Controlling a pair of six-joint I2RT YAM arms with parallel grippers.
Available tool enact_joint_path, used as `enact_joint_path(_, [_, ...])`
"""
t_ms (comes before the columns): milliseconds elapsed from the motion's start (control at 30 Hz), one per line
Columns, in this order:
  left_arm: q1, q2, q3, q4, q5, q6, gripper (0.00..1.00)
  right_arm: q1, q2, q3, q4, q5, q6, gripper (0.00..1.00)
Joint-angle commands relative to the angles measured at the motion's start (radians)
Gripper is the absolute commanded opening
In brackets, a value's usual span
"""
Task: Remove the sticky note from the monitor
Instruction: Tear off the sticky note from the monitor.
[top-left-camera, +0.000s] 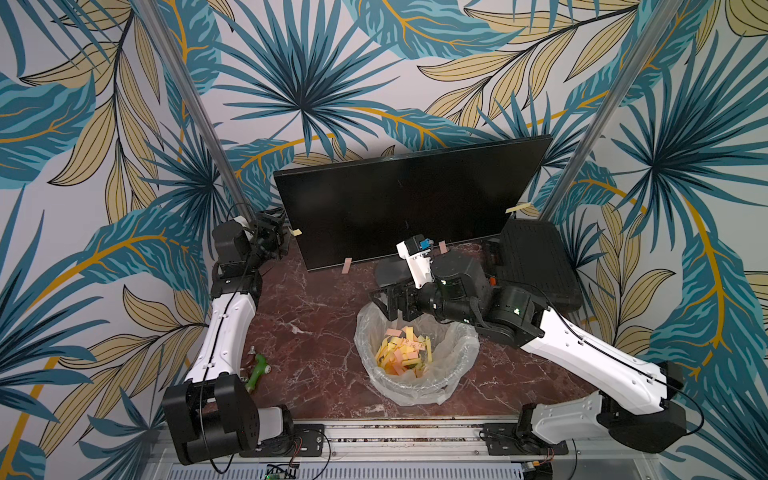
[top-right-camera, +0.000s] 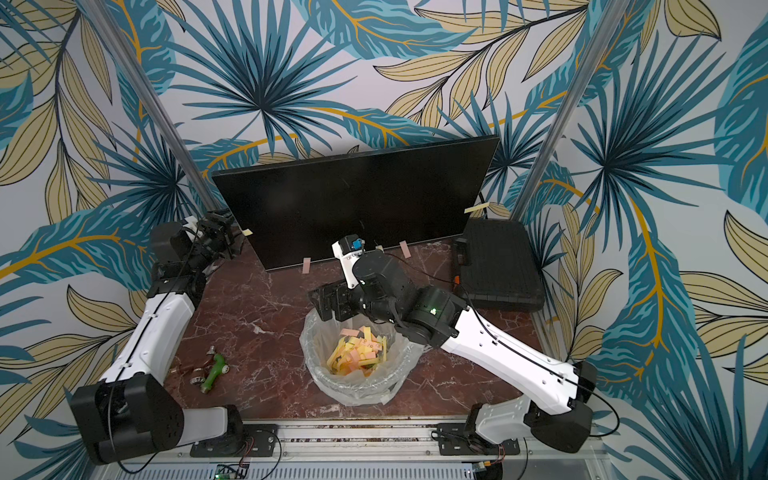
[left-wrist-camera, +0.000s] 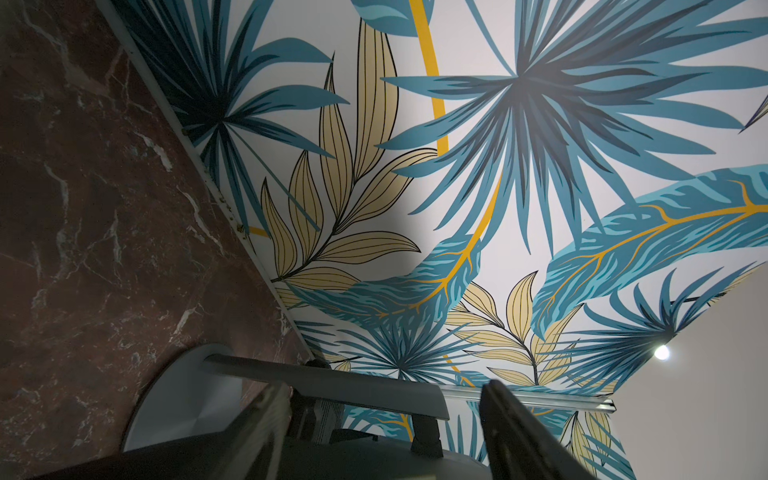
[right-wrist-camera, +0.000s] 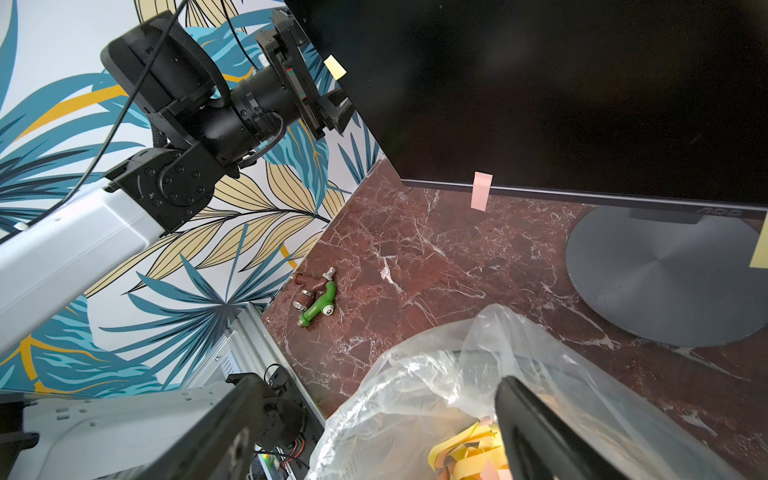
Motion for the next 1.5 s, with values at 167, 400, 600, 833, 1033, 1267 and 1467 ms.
enact_joint_path(167, [-0.016, -0.019, -0.002, 0.048, -0.001, 0.012, 0.68, 0.006, -0.019, -0.029, 0.019, 0.017, 0.003, 0.90])
enact_joint_path(400, [-0.027, -0.048, -0.035, 0.044, -0.012, 0.020, 0.59, 0.007, -0.020, -0.032, 0.020, 0.014, 0.005, 0.91])
enact_joint_path(600, [-0.027, -0.070, -0.050, 0.036, -0.016, 0.025, 0.47, 0.006, -0.025, -0.038, 0.021, 0.013, 0.007, 0.91])
enact_joint_path(833, [-0.027, -0.084, -0.055, 0.022, -0.019, 0.030, 0.27, 0.006, -0.033, -0.049, 0.025, 0.014, 0.010, 0.91])
enact_joint_path(1033, [-0.027, -0.102, -0.064, 0.006, -0.017, 0.035, 0.07, 0.007, -0.041, -0.054, 0.024, 0.018, 0.009, 0.91])
enact_joint_path(1267, [-0.025, -0.152, -0.104, -0.023, -0.028, 0.042, 0.00, 0.006, -0.050, -0.062, 0.020, 0.022, 0.007, 0.91])
enact_joint_path(1467, [-0.006, -0.305, -0.134, -0.163, -0.073, 0.129, 0.00, 0.006, -0.071, -0.082, 0.026, 0.034, 0.007, 0.91])
